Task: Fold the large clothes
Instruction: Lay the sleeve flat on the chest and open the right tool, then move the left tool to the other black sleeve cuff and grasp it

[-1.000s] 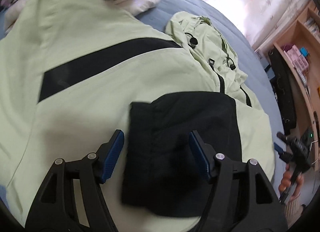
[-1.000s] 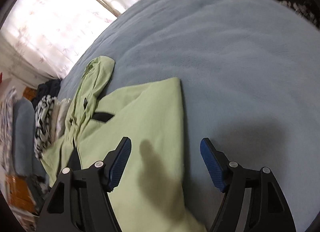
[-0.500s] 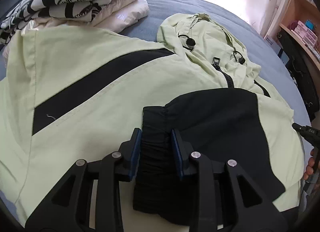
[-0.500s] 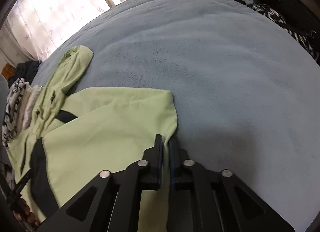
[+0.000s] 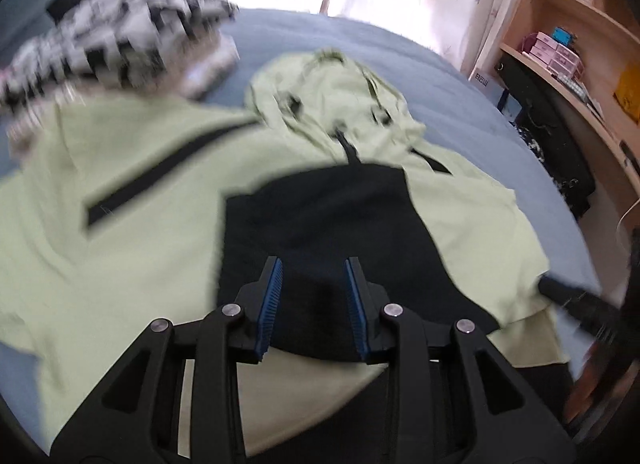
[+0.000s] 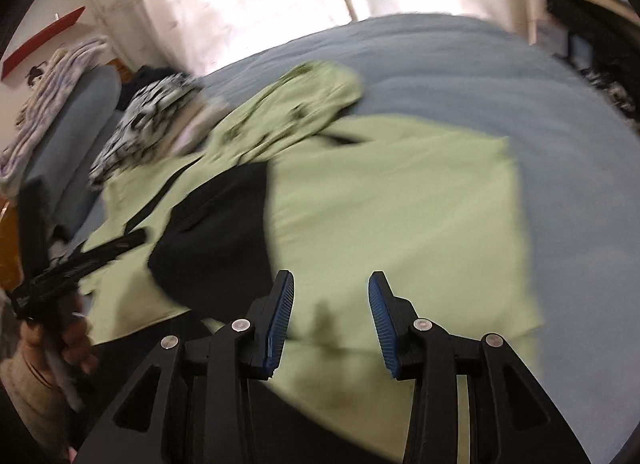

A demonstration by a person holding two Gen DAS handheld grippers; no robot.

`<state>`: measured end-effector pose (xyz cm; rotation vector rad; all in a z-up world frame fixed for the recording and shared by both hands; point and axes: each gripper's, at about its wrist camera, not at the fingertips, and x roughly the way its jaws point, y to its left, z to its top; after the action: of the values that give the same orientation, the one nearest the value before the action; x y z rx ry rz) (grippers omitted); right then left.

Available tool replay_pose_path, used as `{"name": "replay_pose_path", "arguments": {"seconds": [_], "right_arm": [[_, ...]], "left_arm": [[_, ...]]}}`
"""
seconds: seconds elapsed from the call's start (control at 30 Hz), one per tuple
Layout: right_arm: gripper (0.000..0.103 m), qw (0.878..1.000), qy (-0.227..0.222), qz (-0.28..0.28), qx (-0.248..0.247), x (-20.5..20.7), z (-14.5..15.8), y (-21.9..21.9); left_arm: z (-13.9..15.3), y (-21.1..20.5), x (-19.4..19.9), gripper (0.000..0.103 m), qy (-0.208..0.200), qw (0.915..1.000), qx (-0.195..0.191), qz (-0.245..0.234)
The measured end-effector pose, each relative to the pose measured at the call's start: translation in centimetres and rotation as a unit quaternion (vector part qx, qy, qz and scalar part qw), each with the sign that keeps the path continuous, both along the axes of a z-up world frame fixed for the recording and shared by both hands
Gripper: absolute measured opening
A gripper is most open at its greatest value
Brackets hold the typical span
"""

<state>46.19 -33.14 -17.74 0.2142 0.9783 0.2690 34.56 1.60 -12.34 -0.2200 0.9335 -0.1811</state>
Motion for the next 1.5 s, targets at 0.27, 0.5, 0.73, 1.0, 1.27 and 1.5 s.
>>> {"name": "replay_pose_path", "arguments": {"seconds": [0.27, 0.5, 0.73, 1.0, 1.27, 1.5], "right_arm": [[0.021, 0.999, 0.041, -0.011, -0.023, 0.8, -5.1, 1.3], [0.000, 0.987, 0.045, -0.154, -0.007, -0.4, -5.5, -12.2], [0.011, 0.985, 0.033, -0.169, -0.017, -2.4, -3.5, -12.1], [0.017, 0.987, 0.025, -0.157, 0.006, -8.4, 0.0, -9.6], [0.020, 0.988, 0.019, -0.154, 0.013, -13.0, 2.1, -7.5], [0.021, 0.990, 0.008, -0.144, 0.006, -16.7, 3.7, -6.0]], "left_arm": [[-5.2, -3.5, 0.9, 0.028, 0.048, 0.9987, 0.005, 0.017], [-5.5, -2.4, 0.9, 0.028, 0.045, 0.9987, -0.020, 0.016], [-4.7, -2.7, 0.7, 0.028, 0.047, 0.9987, 0.000, 0.020], [-1.3, -3.3, -2.1, 0.029, 0.023, 0.9992, 0.030, 0.014], [2.7, -5.1, -7.1, 0.047, -0.019, 0.9979, 0.053, -0.031], [5.1, -5.7, -11.5, 0.054, -0.036, 0.9977, 0.045, -0.035]]}}
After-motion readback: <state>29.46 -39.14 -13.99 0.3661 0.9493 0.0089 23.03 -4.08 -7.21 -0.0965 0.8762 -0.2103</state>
